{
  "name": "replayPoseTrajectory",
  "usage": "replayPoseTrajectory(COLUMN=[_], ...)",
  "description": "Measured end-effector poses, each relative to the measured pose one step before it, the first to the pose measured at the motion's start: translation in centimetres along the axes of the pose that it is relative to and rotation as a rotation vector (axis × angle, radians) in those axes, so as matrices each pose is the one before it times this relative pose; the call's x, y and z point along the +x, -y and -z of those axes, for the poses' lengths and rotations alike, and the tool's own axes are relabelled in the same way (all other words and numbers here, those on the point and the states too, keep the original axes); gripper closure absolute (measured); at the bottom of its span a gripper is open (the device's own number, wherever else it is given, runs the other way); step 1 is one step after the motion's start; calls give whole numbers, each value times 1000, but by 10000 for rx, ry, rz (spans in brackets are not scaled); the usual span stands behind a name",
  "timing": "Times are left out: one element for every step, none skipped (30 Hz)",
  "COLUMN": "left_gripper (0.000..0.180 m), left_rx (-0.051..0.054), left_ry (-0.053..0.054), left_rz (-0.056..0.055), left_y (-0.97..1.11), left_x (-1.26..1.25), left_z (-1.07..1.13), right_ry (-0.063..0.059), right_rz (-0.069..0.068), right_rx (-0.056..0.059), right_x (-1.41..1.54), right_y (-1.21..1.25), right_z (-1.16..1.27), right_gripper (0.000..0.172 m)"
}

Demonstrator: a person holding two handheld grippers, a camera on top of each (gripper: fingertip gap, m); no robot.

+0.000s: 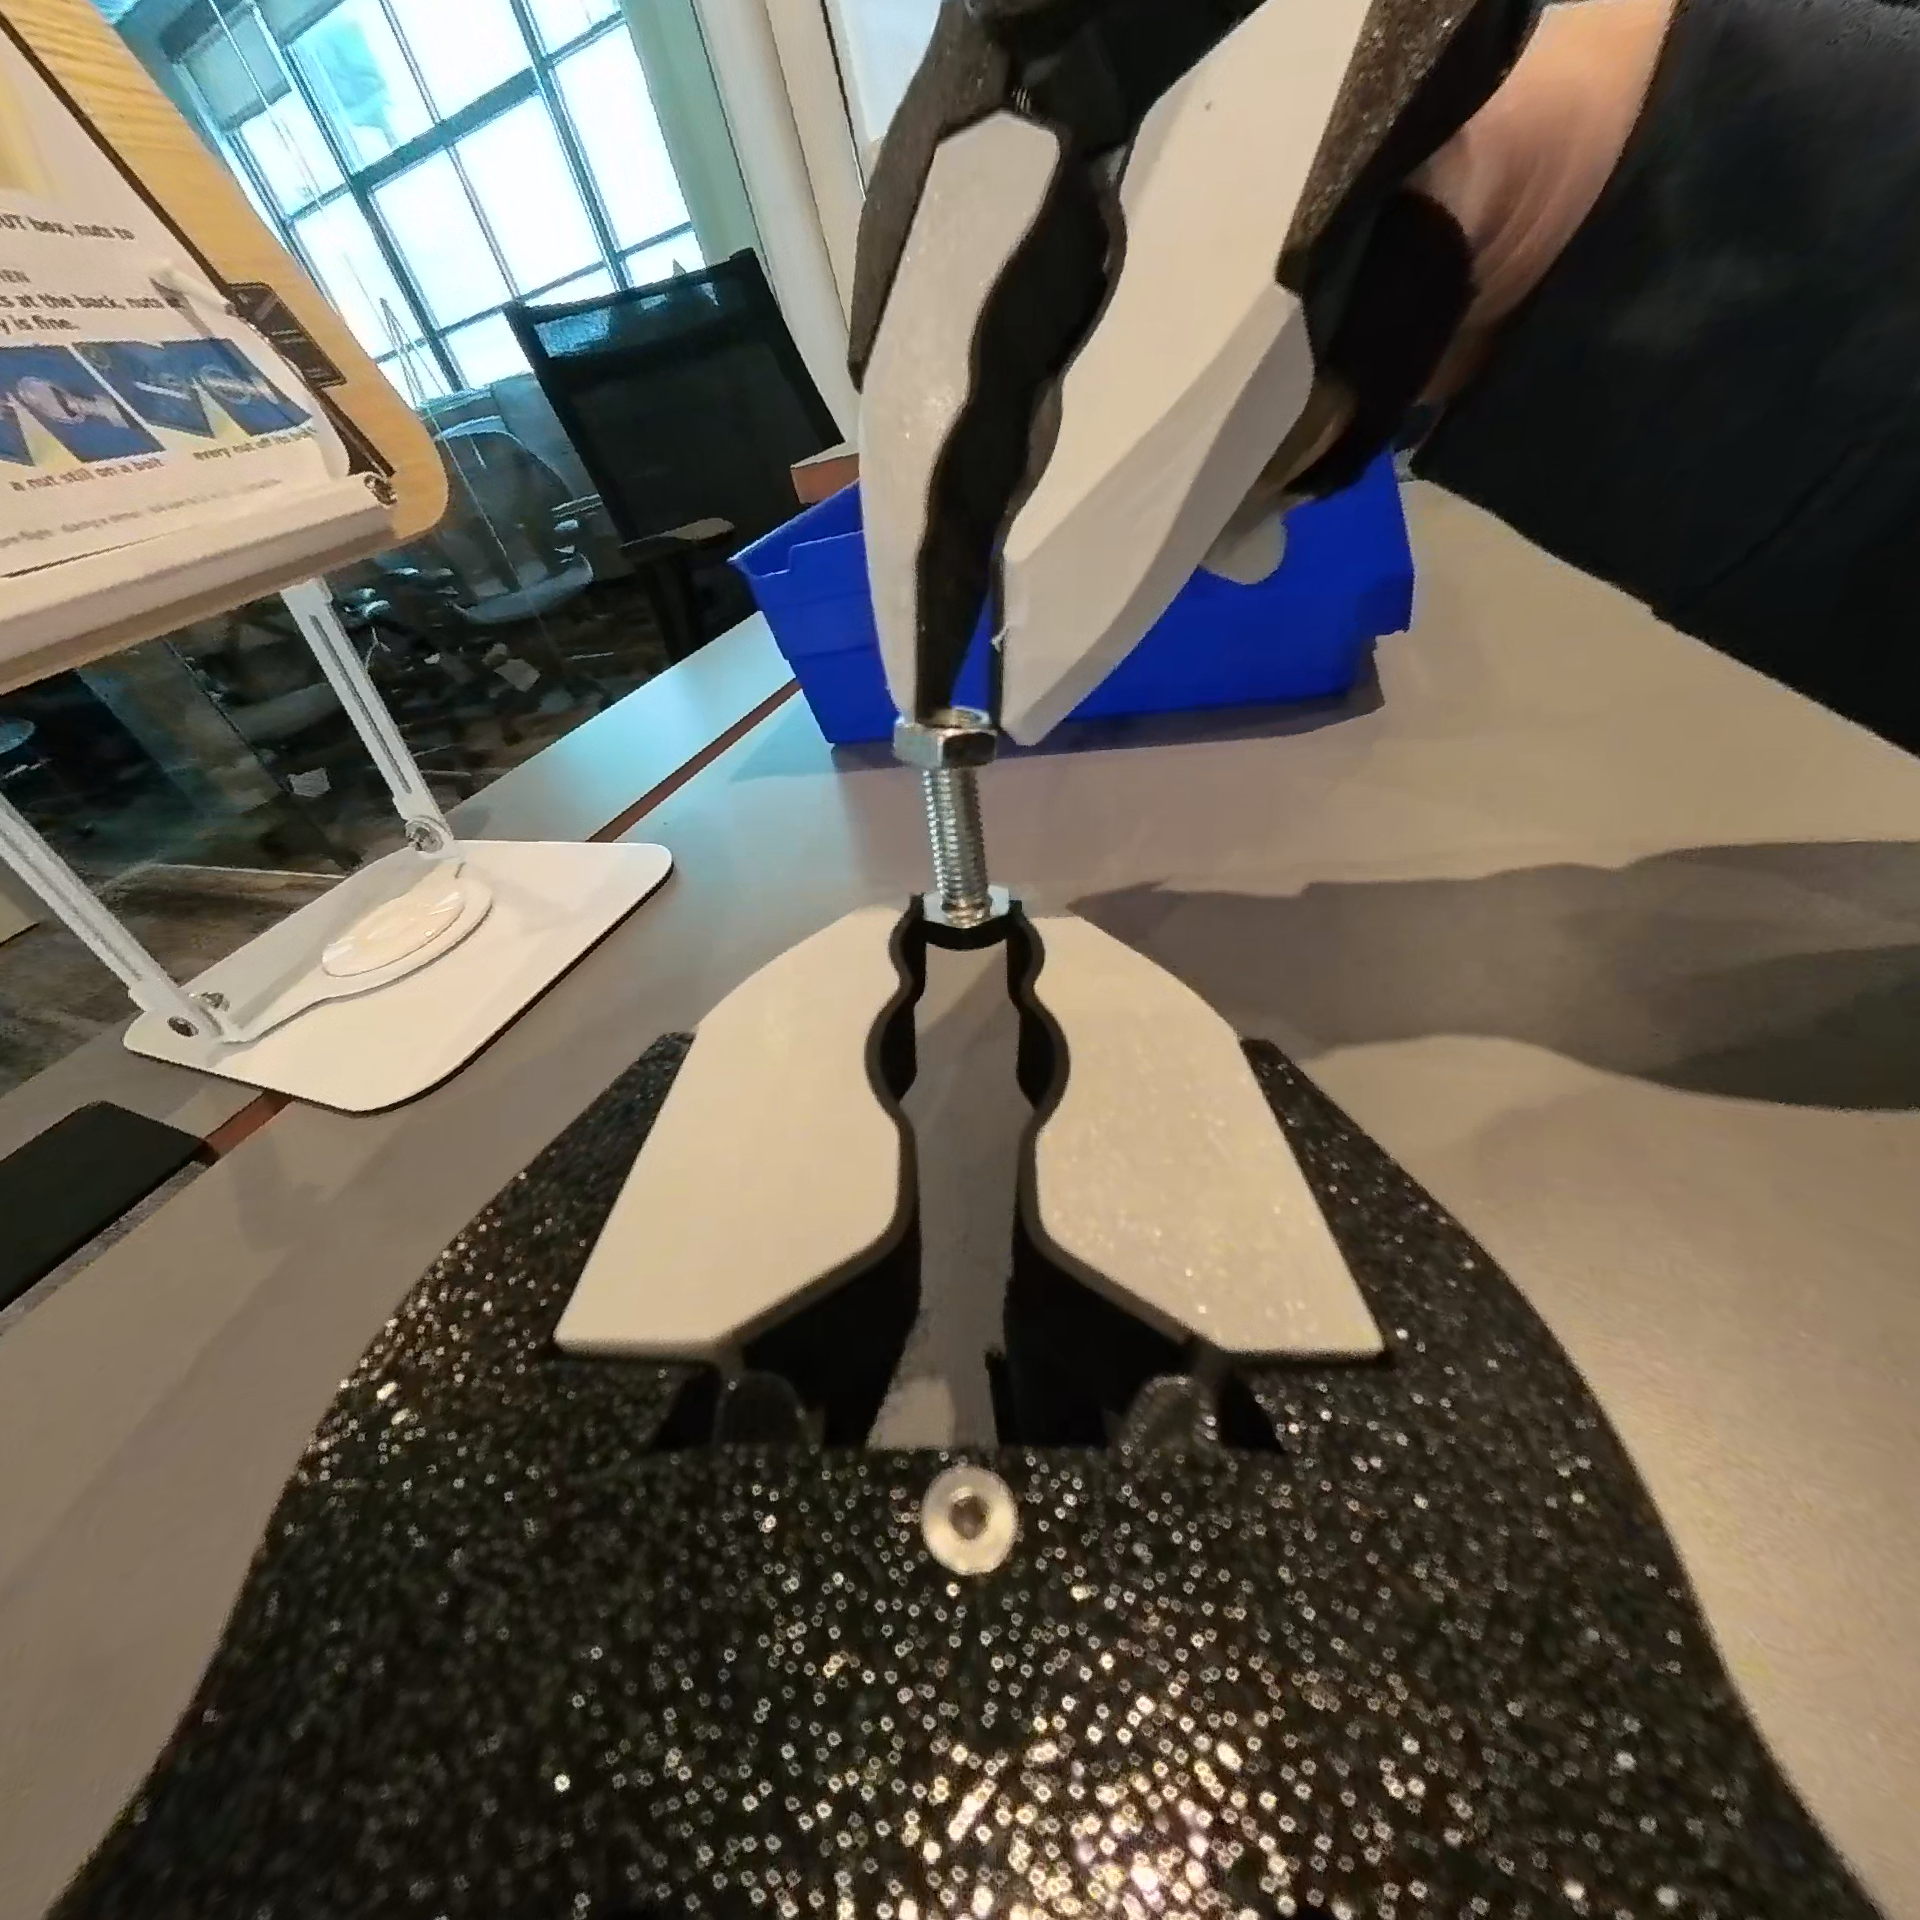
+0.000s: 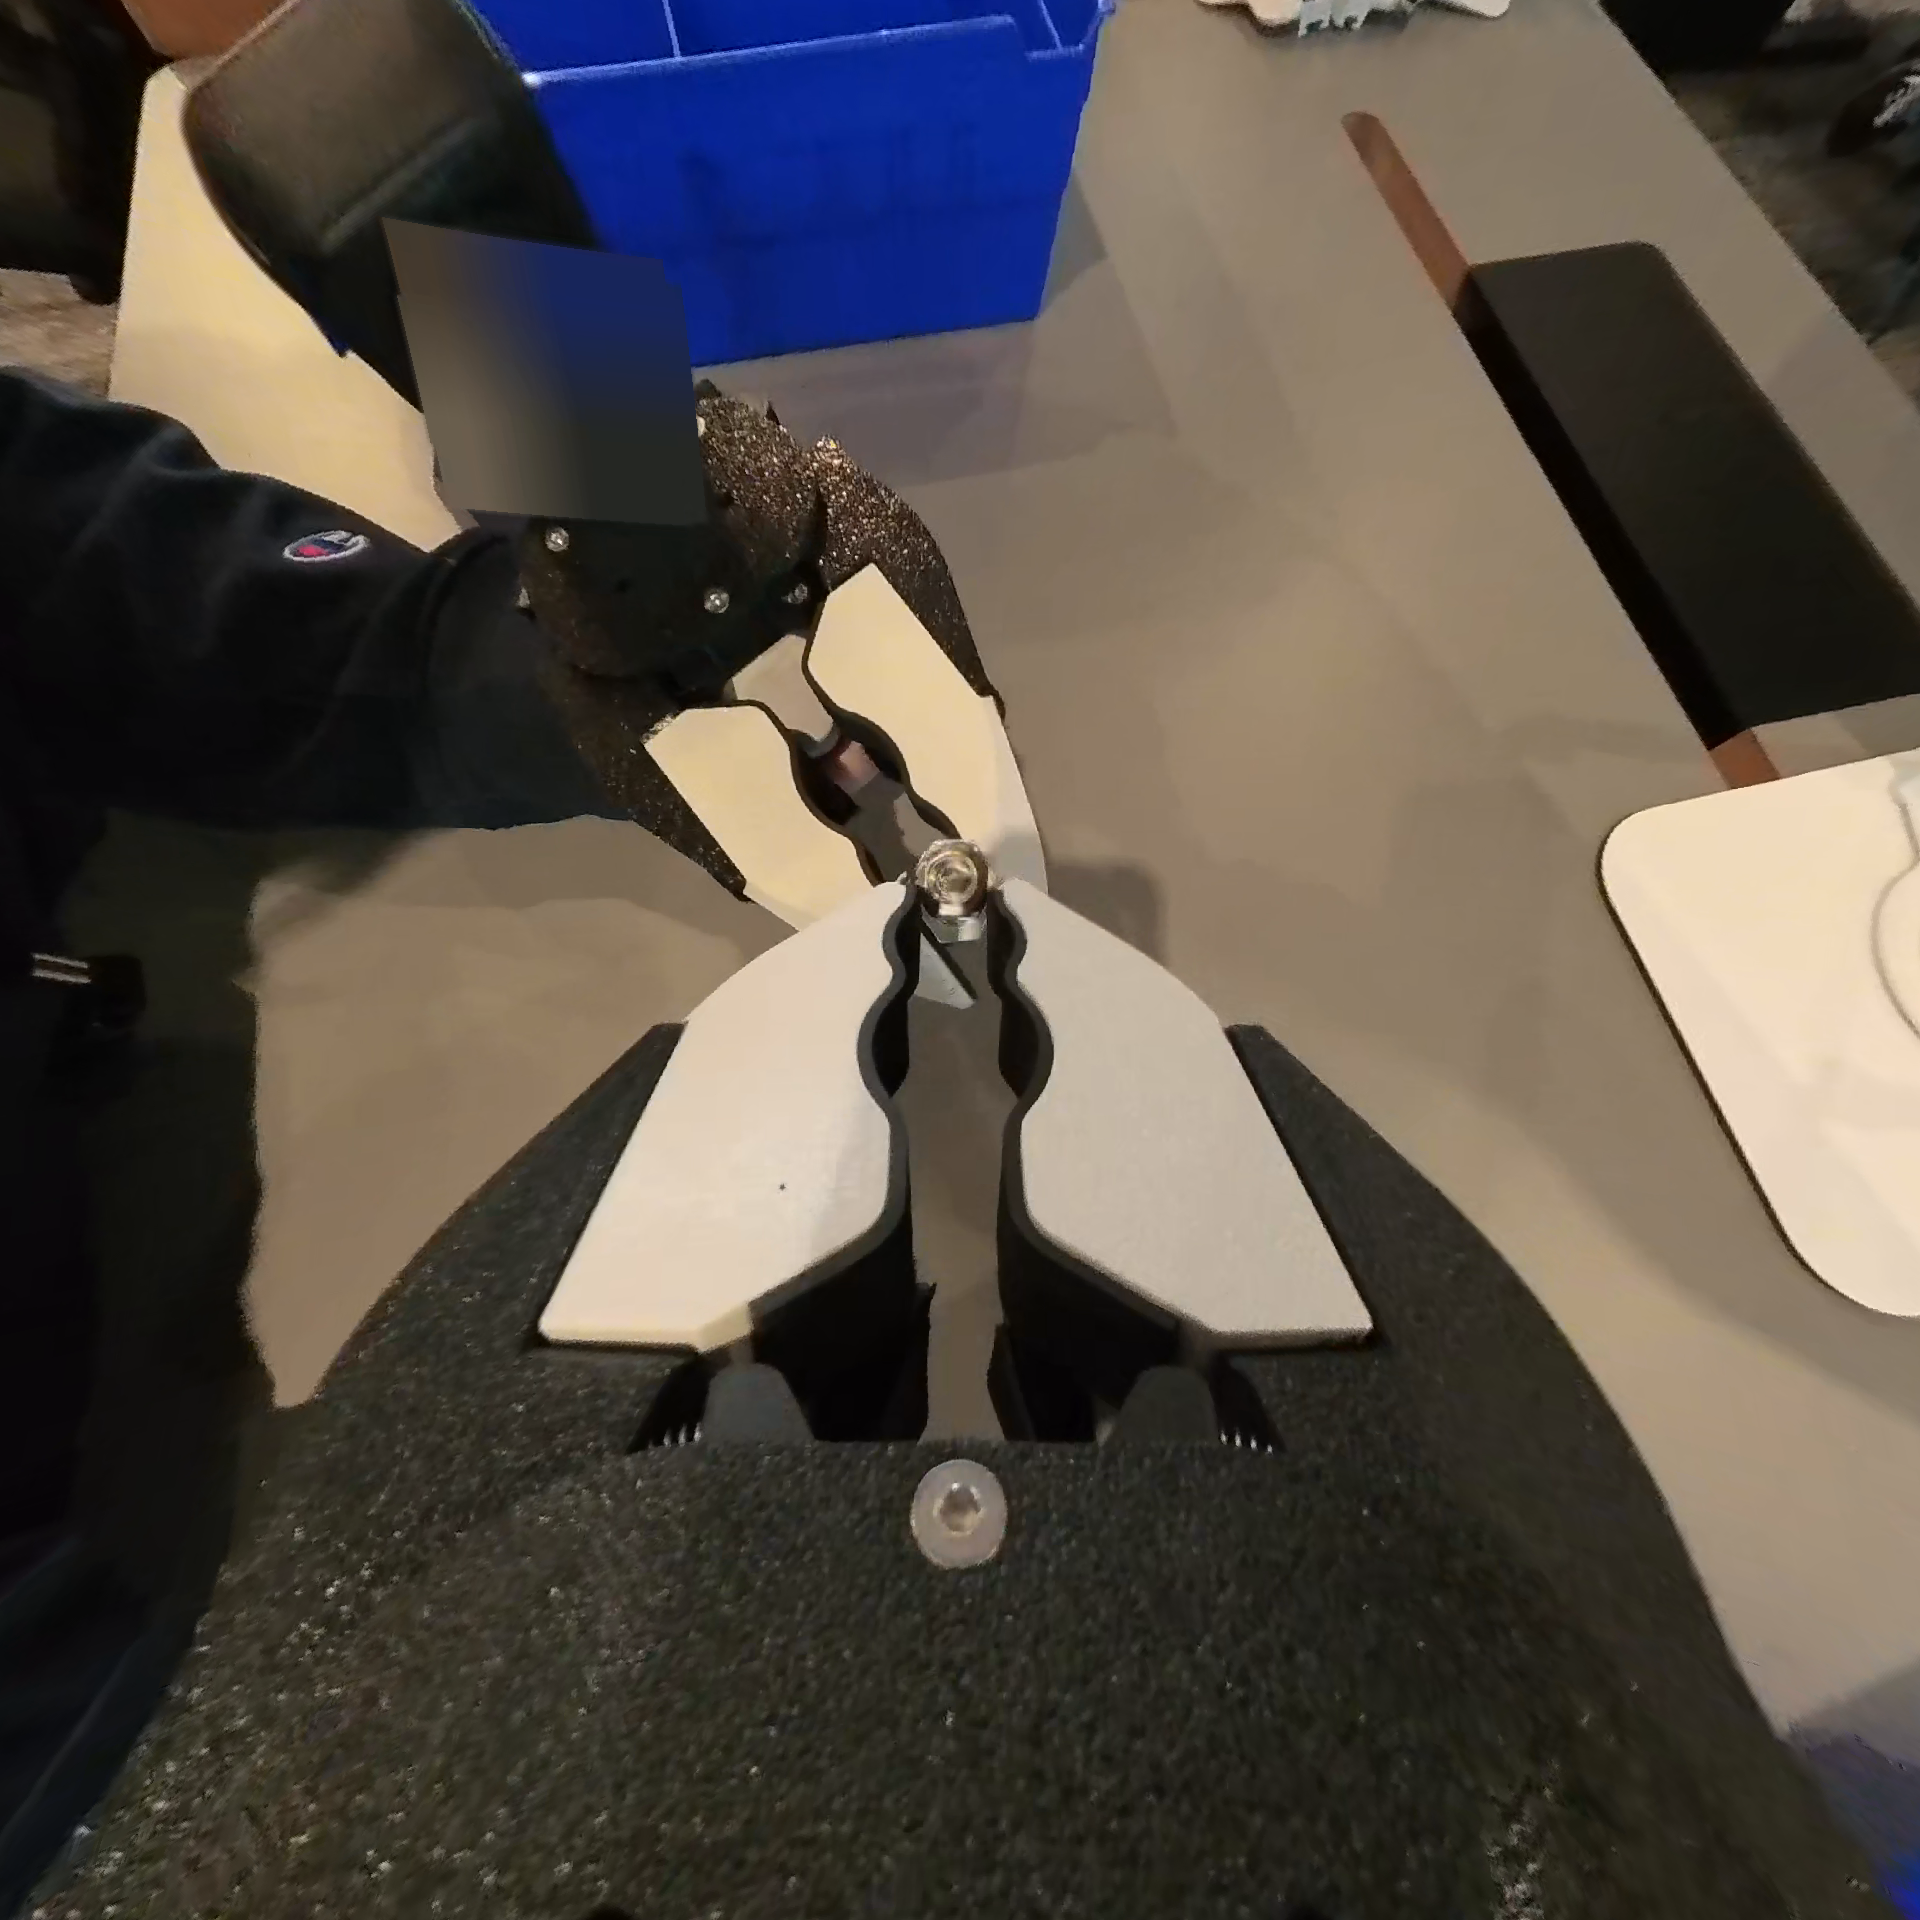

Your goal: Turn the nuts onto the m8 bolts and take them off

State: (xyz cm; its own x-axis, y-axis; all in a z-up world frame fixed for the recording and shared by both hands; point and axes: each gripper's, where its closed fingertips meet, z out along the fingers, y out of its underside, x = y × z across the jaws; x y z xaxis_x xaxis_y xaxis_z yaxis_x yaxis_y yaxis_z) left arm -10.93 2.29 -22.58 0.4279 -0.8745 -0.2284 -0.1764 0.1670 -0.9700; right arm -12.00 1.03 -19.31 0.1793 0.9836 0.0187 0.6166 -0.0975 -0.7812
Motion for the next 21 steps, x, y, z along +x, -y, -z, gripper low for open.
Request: replayPoseTrajectory(left_gripper=[166,166,166,166,166,166,166,166,166,166,166,166,166,166,166,166,166,166,166,166,166], left_rx=[-10,-7,-9,-14,-12,-4,1,19,28,34,45,74,105,125,140,139,113,77,34,-9,-23], left_ry=[-11,1,0,-13,-1,6,7,9,30,26,27,26,28,18,0,11,11,-22,-46,-81,-73], left_rz=[-2,-4,-5,-3,2,6,19,25,38,63,93,123,156,173,172,177,176,148,97,38,-16], left_y=[-9,-6,-20,-14,-14,-7,4,21,29,36,49,86,117,150,157,172,128,93,38,-18,-28], left_x=[21,4,3,18,3,-12,-29,-35,-75,-89,-128,-152,-185,-194,-164,-194,-184,-124,-43,61,101], left_z=[-11,-13,-3,-21,-13,-2,-5,23,16,39,34,58,75,101,125,117,95,71,23,-7,-42], right_ry=[40,32,16,-9,-25,-33,-54,-99,-107,-5,7,-91,-239,-373,-341,-204,-32,7,-89,-212,-255], right_rz=[-28,-8,-5,2,33,43,23,-5,-43,-60,-61,-42,8,41,-32,-191,-308,-359,-187,23,137], right_rx=[36,35,7,-18,-10,7,13,35,77,126,200,284,369,484,678,901,1052,989,756,434,257], right_x=[6,1,-2,22,14,31,75,156,186,67,71,223,423,588,474,154,-284,-539,-558,-381,-290], right_y=[-7,4,-16,-30,-5,26,23,42,76,131,217,336,447,536,641,735,738,459,-51,-519,-610], right_z=[-9,-5,-5,5,-2,-8,-16,-21,-27,14,64,122,156,180,111,21,-97,-176,-194,-194,-197], right_gripper=[160,160,160,160,160,159,158,152,143,135,129,123,117,113,110,107,107,103,101,101,101])
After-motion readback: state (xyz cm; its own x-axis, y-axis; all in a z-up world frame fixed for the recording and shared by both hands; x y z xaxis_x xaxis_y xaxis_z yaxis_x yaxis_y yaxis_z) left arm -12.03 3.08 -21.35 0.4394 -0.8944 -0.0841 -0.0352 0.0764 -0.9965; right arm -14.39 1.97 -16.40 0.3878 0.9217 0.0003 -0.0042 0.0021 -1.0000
